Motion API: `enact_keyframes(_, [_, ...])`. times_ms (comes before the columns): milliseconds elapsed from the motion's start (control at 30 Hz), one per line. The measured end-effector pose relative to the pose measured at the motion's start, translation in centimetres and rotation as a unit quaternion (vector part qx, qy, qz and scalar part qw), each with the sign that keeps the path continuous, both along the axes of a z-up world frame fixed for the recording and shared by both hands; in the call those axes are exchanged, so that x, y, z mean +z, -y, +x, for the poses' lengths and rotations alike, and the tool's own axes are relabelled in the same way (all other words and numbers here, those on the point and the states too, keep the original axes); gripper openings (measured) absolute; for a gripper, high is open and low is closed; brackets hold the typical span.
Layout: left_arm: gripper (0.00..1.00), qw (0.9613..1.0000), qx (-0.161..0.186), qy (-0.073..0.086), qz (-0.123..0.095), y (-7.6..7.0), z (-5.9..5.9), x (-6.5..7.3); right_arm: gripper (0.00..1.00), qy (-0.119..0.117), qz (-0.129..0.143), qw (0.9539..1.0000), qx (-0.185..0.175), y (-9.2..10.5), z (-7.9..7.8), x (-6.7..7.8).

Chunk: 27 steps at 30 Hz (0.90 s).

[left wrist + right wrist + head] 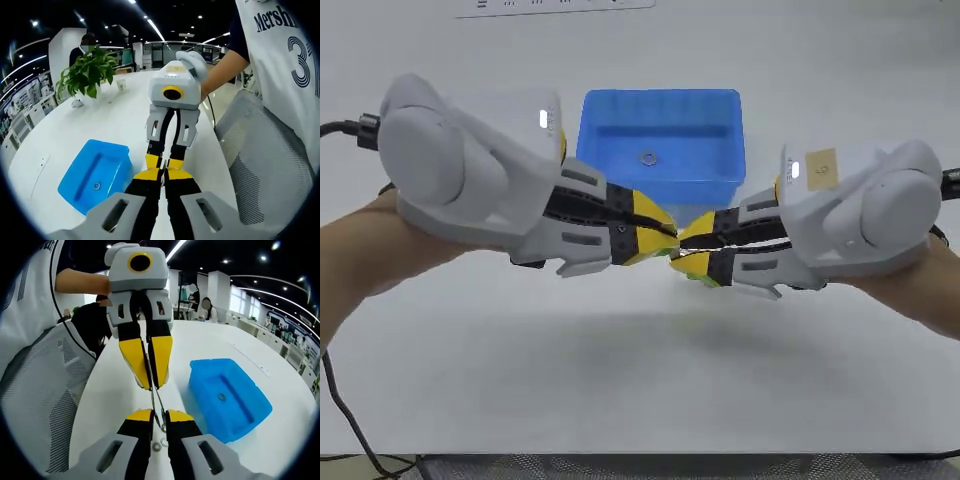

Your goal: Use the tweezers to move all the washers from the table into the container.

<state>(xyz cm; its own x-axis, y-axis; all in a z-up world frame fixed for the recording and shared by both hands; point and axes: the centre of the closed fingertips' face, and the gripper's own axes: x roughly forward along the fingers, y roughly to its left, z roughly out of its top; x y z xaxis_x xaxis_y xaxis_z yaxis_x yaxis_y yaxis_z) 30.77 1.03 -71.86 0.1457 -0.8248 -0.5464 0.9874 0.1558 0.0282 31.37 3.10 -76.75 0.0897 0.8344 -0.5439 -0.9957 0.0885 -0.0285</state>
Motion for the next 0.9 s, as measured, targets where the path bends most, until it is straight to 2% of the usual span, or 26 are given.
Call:
enact_keyframes(367, [0.06,0.9999,0.007,-0.009,-0.007,0.19,0.82,-0.05,0.11,-0.014,0.009,0.9998,-0.014,0.25,0.67,-0.05])
enact_keyframes(400, [0.06,0.9999,0.006,-0.009,-0.002,0.16,0.79,-0.29,0.12,-0.013,0.005,0.9998,-0.013,0.32,0.65,-0.21])
enact_keyframes(433, [0.06,0.9999,0.007,-0.011,-0.007,0.14,0.74,-0.18,0.12,-0.013,0.001,0.9998,-0.012,0.37,0.59,-0.37])
enact_keyframes(600, [0.06,0.9999,0.010,-0.009,-0.005,0.02,0.90,-0.06,0.12,-0.013,0.003,0.9998,-0.014,0.20,0.65,-0.36])
enact_keyframes(767, [0.06,0.9998,0.009,-0.015,-0.002,0.05,0.98,-0.07,0.14,-0.018,0.001,0.9998,-0.004,-0.11,0.56,-0.40])
enact_keyframes(900, [0.06,0.9998,0.010,-0.018,0.000,0.08,1.04,-0.10,0.13,-0.017,-0.011,0.9998,0.005,-0.01,0.69,-0.88])
